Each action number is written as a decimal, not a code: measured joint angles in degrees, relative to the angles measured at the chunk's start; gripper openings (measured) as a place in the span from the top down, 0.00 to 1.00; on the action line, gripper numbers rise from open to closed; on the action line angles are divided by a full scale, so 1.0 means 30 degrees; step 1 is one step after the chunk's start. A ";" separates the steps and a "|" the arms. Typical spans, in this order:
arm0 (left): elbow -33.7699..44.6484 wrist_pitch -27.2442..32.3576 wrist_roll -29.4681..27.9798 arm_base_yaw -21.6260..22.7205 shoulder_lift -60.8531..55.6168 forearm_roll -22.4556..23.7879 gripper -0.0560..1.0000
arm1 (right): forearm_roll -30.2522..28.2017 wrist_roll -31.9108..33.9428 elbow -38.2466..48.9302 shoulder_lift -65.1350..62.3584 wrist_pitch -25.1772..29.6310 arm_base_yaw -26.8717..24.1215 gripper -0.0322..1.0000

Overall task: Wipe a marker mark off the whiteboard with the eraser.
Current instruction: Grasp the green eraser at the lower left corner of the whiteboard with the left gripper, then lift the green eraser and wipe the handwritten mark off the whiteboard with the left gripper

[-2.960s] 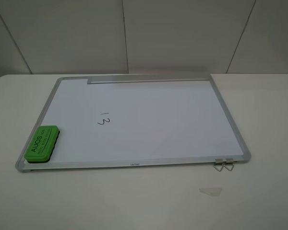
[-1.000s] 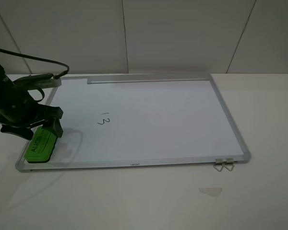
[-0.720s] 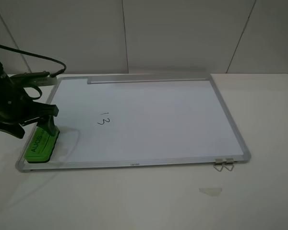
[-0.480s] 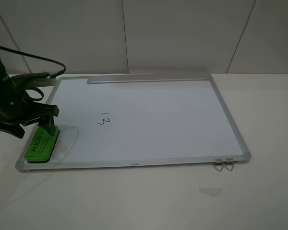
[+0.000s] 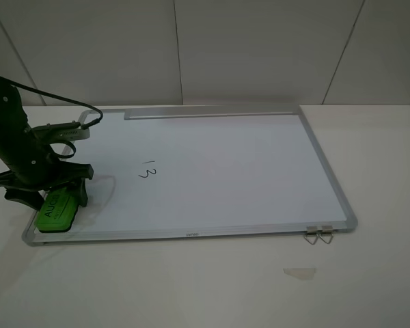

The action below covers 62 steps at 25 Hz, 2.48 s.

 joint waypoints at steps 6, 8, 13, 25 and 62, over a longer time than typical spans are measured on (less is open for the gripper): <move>-0.0057 0.0371 0.0000 -0.0068 0.0043 -0.0106 0.26 | 0.0000 0.0000 0.0000 0.0000 0.0000 0.0000 0.18; -0.0070 0.0558 0.0000 -0.0084 0.0043 -0.0206 0.35 | 0.0000 0.0000 0.0000 0.0000 0.0000 0.0000 0.18; -0.0094 0.0695 -0.0127 -0.0084 0.0103 -0.0333 0.39 | 0.0000 0.0000 0.0000 0.0000 0.0000 0.0000 0.18; -0.0135 0.2379 0.1173 -0.0103 -0.1257 -0.0804 0.39 | 0.0000 0.0000 0.0000 0.0000 0.0000 0.0000 0.18; -1.7723 0.9528 0.8197 -0.6624 0.9085 -0.1011 0.39 | 0.0000 0.0000 0.0000 0.0000 0.0000 0.0000 0.18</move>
